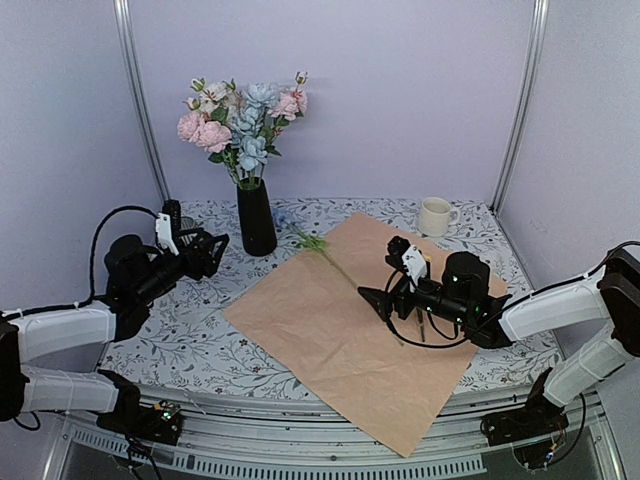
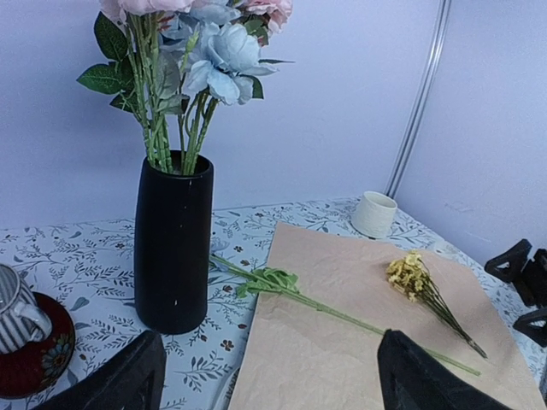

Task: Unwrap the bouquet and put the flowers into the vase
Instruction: Pick up the fake flower from the flattened wrapping paper.

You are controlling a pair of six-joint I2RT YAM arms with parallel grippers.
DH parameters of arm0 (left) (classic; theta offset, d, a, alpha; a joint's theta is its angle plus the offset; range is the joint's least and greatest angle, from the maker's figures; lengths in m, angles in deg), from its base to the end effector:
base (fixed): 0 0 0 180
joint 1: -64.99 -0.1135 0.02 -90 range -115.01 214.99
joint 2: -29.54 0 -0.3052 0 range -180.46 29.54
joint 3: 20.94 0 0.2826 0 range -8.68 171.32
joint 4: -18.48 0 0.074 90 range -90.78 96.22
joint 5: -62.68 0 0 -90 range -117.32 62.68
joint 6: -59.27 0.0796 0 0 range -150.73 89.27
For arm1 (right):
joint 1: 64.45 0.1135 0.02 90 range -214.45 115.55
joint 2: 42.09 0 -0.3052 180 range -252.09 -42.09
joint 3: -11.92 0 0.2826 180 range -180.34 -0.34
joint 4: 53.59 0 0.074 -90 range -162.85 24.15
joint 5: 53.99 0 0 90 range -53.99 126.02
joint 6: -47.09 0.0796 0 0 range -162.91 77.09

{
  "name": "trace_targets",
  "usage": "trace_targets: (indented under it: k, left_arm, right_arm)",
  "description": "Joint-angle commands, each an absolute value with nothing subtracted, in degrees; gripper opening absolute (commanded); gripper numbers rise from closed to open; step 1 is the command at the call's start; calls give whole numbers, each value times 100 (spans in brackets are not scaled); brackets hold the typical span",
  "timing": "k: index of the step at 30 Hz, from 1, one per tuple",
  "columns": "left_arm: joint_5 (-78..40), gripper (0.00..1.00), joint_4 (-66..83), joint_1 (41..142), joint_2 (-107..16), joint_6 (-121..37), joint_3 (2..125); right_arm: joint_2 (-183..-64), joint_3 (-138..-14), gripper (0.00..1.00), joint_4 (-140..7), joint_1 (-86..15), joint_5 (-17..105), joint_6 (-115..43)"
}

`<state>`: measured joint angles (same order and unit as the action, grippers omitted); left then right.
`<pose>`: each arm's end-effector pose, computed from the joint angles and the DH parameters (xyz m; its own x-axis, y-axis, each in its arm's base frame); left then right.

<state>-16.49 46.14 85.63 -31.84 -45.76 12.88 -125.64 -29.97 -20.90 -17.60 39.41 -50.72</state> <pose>0.2535 -0.1115 0.2509 -0.1338 -0.2218 -0.9659 0.5046 0.8236 -0.2590 0.2349 0.2574 0.2050 -0.0012 -0.1997 -0.9799 -0.7757 0.6186 -0.1251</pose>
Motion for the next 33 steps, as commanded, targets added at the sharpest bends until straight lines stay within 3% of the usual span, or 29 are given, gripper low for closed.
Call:
trace_targets:
  k: [1,33]
  left_arm:
    - [-1657,88,4727,8652,-3123,-4549,1215]
    - [-1766,88,5073,8707,-3182,-4426,1038]
  right_arm:
    - [-12561,-3109,99,-2094,-1777,3967,-5083]
    - [-12609,-3158,99,-2108,-1777,4014,-5041]
